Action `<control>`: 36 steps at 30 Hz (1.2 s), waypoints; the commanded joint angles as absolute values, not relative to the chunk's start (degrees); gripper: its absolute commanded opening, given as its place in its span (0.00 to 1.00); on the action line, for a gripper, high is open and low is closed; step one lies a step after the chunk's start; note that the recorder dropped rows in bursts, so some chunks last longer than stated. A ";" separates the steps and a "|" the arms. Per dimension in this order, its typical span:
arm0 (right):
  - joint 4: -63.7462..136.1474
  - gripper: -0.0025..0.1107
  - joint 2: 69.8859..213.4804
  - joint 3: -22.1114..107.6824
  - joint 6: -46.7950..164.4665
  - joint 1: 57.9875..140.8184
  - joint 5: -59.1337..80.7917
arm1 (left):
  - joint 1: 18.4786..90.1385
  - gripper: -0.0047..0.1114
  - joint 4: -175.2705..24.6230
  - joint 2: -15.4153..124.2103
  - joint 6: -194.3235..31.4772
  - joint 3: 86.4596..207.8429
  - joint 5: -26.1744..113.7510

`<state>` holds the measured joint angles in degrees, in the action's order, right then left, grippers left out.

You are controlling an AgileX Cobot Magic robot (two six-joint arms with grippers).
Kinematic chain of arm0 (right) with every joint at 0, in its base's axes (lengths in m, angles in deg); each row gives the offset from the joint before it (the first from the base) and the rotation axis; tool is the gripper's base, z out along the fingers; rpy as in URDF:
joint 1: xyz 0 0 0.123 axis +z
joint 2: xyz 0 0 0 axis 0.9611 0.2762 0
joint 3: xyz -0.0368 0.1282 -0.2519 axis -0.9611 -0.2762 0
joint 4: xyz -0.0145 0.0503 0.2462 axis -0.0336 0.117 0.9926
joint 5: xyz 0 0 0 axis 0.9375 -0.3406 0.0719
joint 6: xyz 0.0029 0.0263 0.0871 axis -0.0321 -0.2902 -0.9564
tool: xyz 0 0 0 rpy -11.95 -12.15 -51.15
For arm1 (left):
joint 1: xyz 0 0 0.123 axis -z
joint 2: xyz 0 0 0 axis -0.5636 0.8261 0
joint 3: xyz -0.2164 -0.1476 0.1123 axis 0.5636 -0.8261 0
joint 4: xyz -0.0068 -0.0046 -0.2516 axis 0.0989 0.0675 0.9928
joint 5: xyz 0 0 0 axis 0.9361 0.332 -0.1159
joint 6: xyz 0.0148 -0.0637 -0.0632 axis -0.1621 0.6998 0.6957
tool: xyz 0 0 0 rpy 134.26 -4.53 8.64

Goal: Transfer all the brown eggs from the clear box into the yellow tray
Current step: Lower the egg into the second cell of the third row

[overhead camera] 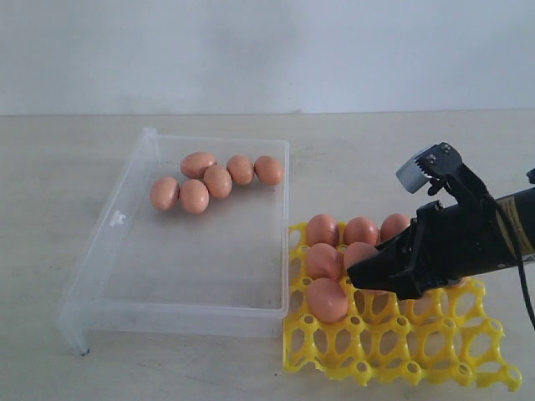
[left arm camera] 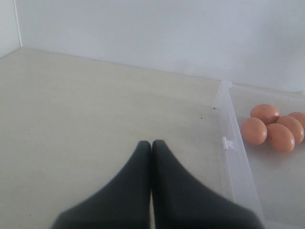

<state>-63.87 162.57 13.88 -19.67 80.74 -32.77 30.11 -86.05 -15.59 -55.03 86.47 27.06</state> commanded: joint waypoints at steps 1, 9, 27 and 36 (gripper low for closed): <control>-63.75 0.02 162.44 12.94 -19.69 81.45 -31.67 | 30.27 0.00 -85.63 -15.42 -54.61 86.46 27.01; -63.75 0.02 162.44 11.75 -17.71 86.58 -25.32 | 30.27 0.00 -85.63 -15.42 -54.61 86.46 27.01; -60.02 0.07 162.44 11.75 -16.47 87.32 -23.61 | 30.27 0.00 -85.63 -15.42 -54.61 86.46 27.01; -60.63 0.54 162.44 11.75 -16.47 87.32 -24.44 | 30.27 0.00 -85.63 -15.42 -54.61 86.46 27.01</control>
